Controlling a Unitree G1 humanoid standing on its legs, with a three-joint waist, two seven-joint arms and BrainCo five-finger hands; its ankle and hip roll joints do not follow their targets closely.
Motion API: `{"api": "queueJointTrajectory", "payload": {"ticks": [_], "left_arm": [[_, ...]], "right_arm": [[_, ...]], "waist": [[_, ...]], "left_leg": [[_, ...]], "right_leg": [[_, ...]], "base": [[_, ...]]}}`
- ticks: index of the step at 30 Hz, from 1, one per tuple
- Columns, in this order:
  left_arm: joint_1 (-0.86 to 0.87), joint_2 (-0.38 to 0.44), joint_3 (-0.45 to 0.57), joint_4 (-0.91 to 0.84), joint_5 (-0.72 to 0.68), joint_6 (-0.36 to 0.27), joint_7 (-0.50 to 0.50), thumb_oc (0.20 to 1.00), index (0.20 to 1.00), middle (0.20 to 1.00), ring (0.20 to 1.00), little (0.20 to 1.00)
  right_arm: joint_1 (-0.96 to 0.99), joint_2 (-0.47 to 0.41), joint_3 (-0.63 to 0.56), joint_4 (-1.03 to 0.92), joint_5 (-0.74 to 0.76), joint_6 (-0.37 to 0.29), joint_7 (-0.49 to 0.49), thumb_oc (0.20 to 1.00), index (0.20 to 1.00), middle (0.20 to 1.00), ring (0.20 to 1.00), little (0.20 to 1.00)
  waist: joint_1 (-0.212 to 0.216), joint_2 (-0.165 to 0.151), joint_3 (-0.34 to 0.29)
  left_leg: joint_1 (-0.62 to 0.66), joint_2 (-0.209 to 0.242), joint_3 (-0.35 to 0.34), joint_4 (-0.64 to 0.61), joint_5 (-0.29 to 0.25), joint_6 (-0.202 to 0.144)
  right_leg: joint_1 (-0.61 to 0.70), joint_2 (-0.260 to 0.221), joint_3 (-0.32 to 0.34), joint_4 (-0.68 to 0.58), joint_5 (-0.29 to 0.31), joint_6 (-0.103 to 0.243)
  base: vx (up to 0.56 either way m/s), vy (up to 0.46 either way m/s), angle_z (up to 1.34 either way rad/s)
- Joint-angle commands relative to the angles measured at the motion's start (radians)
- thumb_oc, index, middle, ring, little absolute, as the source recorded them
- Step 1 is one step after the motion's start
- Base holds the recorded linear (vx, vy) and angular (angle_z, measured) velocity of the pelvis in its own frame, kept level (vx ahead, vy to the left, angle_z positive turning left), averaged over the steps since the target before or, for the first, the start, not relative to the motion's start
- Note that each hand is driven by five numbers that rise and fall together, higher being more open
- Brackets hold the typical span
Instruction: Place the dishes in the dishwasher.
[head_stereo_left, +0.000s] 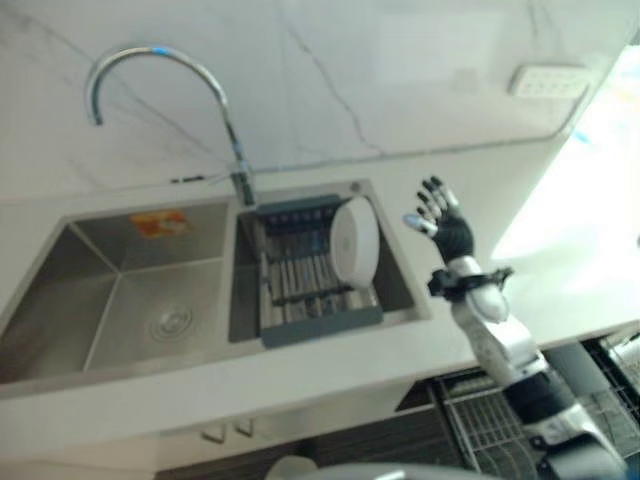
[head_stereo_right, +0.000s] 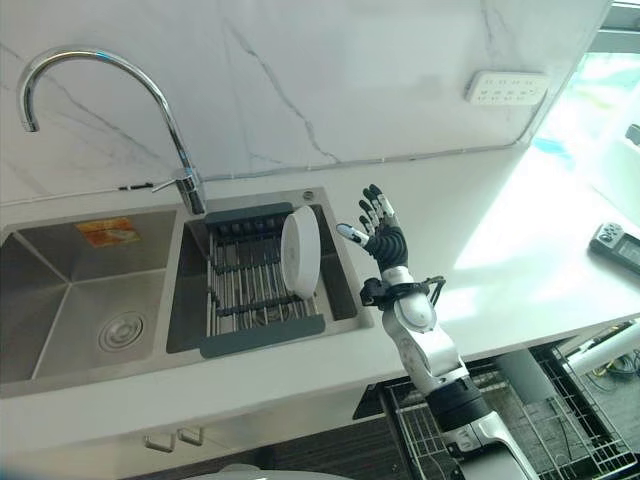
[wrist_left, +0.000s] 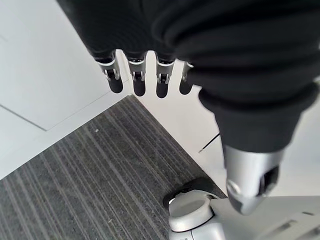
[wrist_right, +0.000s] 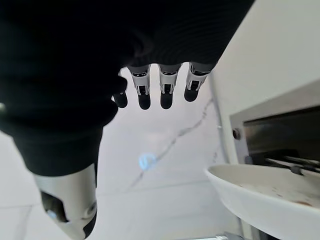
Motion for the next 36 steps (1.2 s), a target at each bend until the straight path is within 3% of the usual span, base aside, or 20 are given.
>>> {"api": "queueJointTrajectory", "payload": {"ticks": [1, 12, 36], "left_arm": [[-0.054, 0.035, -0.052, 0.062, 0.040, -0.001, 0.003, 1.000, 1.000, 1.000, 1.000, 1.000], [-0.052, 0.034, -0.058, 0.054, 0.049, -0.006, 0.002, 1.000, 1.000, 1.000, 1.000, 1.000], [-0.054, 0.038, -0.075, 0.035, 0.050, -0.002, -0.003, 1.000, 1.000, 1.000, 1.000, 1.000]], "right_arm": [[-0.063, 0.002, 0.006, -0.019, 0.011, -0.037, -0.015, 1.000, 1.000, 1.000, 1.000, 1.000], [-0.058, 0.049, 0.046, 0.053, -0.012, -0.046, -0.042, 1.000, 1.000, 1.000, 1.000, 1.000], [-0.071, 0.085, 0.094, 0.108, -0.059, -0.022, -0.069, 1.000, 1.000, 1.000, 1.000, 1.000]], "waist": [[0.035, 0.030, 0.007], [0.067, 0.035, 0.021], [0.092, 0.049, 0.054]], "left_leg": [[0.012, 0.003, -0.012, 0.001, -0.066, -0.010], [-0.004, -0.006, -0.039, 0.001, -0.057, -0.009], [-0.028, -0.013, -0.060, 0.001, -0.047, -0.010]], "right_leg": [[-0.004, 0.024, 0.041, 0.025, -0.027, -0.017], [0.015, 0.018, 0.016, 0.027, -0.039, -0.015], [0.023, 0.000, -0.003, 0.028, -0.041, -0.007]], "base": [[0.00, 0.034, 0.16], [0.01, 0.028, 0.12], [0.00, 0.003, 0.02]]}}
